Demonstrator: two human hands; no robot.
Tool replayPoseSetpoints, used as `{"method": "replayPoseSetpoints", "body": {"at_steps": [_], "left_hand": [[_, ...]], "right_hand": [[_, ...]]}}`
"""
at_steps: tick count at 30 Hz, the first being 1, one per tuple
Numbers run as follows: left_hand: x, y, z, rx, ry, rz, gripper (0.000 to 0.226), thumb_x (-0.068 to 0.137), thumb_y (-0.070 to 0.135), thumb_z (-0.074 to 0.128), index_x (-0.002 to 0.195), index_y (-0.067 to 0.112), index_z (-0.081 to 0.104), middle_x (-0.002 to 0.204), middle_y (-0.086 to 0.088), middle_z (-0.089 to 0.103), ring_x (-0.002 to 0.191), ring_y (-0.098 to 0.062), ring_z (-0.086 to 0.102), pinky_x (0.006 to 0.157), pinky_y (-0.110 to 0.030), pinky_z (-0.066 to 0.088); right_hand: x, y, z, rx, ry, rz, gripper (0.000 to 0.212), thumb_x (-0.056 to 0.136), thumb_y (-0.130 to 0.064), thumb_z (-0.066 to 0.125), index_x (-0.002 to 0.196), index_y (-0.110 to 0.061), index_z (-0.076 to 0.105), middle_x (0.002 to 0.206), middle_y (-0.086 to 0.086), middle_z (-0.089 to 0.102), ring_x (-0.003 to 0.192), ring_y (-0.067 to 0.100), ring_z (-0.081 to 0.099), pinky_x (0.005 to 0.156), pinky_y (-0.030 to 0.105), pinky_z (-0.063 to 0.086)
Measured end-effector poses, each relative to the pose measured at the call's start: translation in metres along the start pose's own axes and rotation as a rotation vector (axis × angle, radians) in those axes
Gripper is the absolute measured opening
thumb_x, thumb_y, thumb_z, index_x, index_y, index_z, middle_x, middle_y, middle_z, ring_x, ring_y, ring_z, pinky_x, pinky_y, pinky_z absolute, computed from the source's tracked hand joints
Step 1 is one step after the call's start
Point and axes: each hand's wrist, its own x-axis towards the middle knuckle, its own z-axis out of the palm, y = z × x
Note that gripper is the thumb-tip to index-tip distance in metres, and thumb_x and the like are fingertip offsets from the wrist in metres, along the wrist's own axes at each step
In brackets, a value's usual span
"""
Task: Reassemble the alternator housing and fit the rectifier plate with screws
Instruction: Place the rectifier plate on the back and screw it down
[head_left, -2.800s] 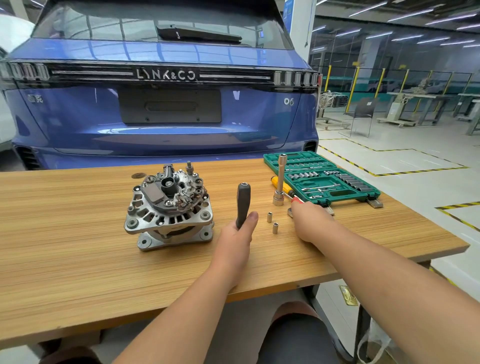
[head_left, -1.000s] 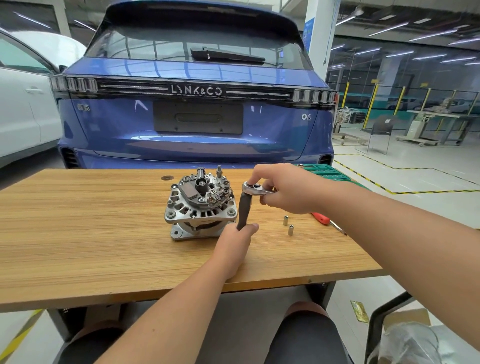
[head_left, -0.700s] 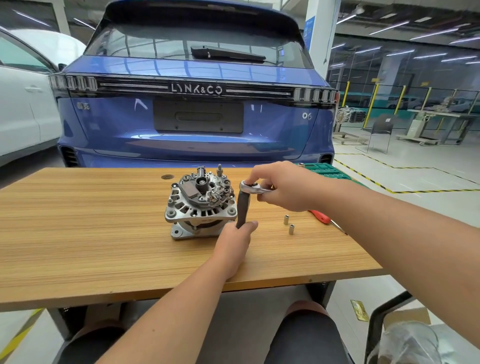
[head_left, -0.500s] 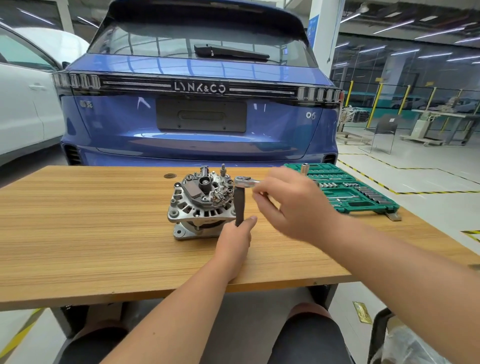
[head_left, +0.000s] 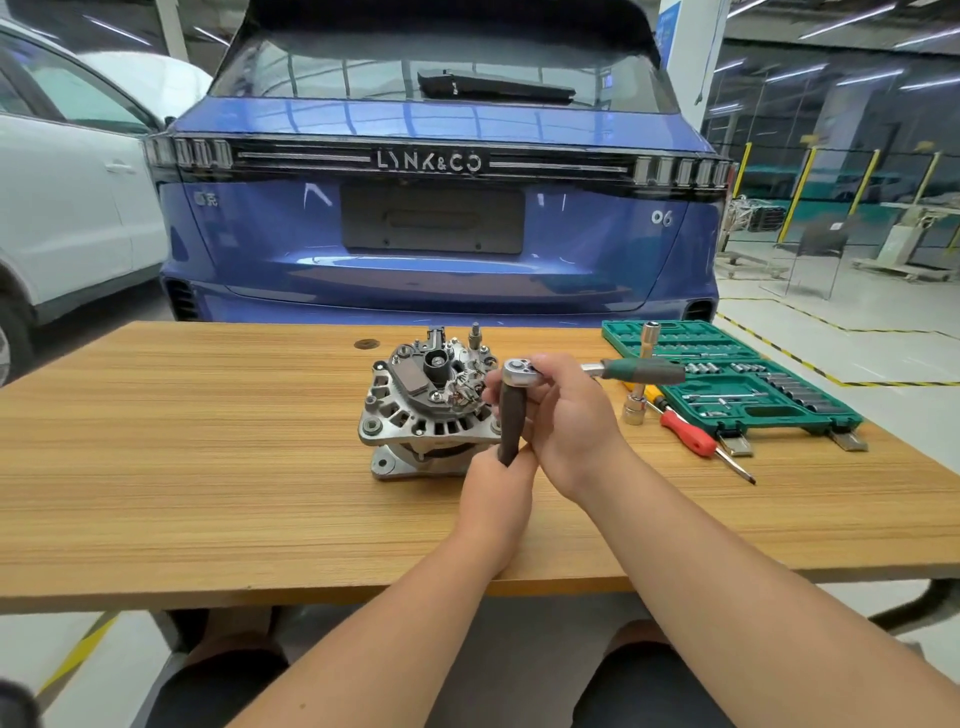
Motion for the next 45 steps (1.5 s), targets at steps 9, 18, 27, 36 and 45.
{"method": "replayPoseSetpoints", "body": {"at_steps": [9, 18, 27, 36, 45], "left_hand": [[-0.005, 0.008, -0.009, 0.304, -0.183, 0.054, 0.013, 0.089, 0.038, 0.058, 0.084, 0.027, 0.058, 0.071, 0.012, 0.059, 0.068, -0.015, 0.051, 0.060, -0.031, 0.035], [0.005, 0.056, -0.132, 0.614, 0.189, 0.612, 0.011, 0.095, 0.038, 0.066, 0.090, 0.028, 0.066, 0.085, 0.020, 0.064, 0.072, 0.001, 0.059, 0.063, -0.013, 0.043], [0.056, 0.021, -0.147, 0.214, -0.015, 0.145, 0.043, 0.111, 0.041, 0.031, 0.154, 0.043, 0.034, 0.146, 0.000, 0.056, 0.135, -0.023, 0.053, 0.113, -0.051, 0.042], [0.037, 0.020, -0.115, 0.429, 0.114, 0.182, 0.057, 0.110, 0.041, 0.026, 0.163, 0.033, 0.008, 0.172, 0.005, 0.005, 0.157, -0.018, 0.003, 0.128, -0.049, 0.007], [0.017, 0.002, -0.068, 1.013, 0.197, 0.249, 0.102, 0.072, 0.087, -0.005, 0.158, 0.033, -0.021, 0.162, 0.000, -0.019, 0.150, -0.022, -0.010, 0.120, -0.053, -0.015]], "right_hand": [[0.018, 0.001, 0.012, 0.150, 0.086, 0.011, 0.014, 0.087, -0.020, 0.052, 0.077, -0.010, 0.053, 0.061, 0.009, 0.054, 0.054, 0.021, 0.047, 0.054, 0.028, 0.042], [0.025, 0.008, 0.016, 0.087, 0.007, -0.003, 0.025, 0.092, -0.022, 0.047, 0.073, -0.008, 0.057, 0.061, 0.008, 0.053, 0.051, 0.019, 0.047, 0.049, 0.026, 0.039], [0.025, 0.011, 0.025, -0.004, -0.132, 0.059, 0.034, 0.092, -0.023, 0.038, 0.067, -0.007, 0.052, 0.051, 0.004, 0.047, 0.044, 0.015, 0.039, 0.045, 0.021, 0.031], [0.043, -0.033, 0.027, 0.233, -0.059, -0.067, 0.033, 0.084, -0.032, 0.040, 0.060, -0.013, 0.054, 0.050, 0.006, 0.041, 0.042, 0.017, 0.032, 0.050, 0.025, 0.029], [0.059, -0.071, 0.008, 0.410, 0.075, -0.184, 0.038, 0.089, -0.033, 0.037, 0.058, -0.015, 0.050, 0.052, 0.003, 0.041, 0.044, 0.018, 0.031, 0.048, 0.024, 0.028]]}}
